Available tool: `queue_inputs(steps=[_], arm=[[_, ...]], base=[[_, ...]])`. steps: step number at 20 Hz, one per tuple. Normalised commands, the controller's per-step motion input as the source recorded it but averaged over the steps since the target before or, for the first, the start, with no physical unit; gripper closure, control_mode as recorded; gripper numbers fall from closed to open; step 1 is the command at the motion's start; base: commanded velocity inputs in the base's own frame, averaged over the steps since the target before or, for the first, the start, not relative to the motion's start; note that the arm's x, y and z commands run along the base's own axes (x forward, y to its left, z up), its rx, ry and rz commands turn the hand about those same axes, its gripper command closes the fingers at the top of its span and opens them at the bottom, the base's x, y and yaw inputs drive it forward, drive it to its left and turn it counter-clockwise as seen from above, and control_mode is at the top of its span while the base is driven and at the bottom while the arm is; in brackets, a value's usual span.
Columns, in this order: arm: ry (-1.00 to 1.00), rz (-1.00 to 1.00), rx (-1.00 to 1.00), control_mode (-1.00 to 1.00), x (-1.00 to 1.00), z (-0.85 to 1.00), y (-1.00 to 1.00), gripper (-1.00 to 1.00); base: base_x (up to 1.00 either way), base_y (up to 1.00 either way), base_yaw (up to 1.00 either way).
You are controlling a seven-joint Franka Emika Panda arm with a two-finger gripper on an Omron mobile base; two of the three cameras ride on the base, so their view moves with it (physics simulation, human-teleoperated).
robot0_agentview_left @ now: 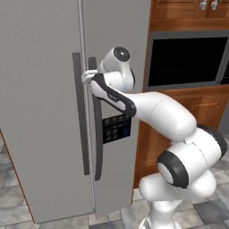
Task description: Take the bottled waters from the counter and place them in the freezer to freeze. Close the freezer door after placing the bottles.
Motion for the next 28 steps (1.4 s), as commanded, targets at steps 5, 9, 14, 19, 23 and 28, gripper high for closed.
queue_inputs(steps=[5, 9, 14, 19, 23, 28], arm=[[-0.01, -0.08, -0.02, -1.0, 0.18, 0.07, 0.0, -1.0], [0.0, -0.04, 0.0, -1.0, 0.42, 0.03, -0.01, -1.0], [0.05, -0.06, 0.0, -1.0, 0.55, 0.0, -0.05, -1.0], [0.0, -0.03, 0.0, -1.0, 0.68, 0.0, -0.17, -1.0], [0.0, -0.03, 0.0, -1.0, 0.5, 0.0, -0.15, -1.0], [0.0, -0.03, 0.0, -1.0, 0.39, 0.0, -0.1, -1.0]], base=[[0.0, 0.0, 0.0], [0.0, 0.0, 0.0], [0.0, 0.0, 0.0], [0.0, 0.0, 0.0], [0.0, 0.0, 0.0], [0.0, 0.0, 0.0]])
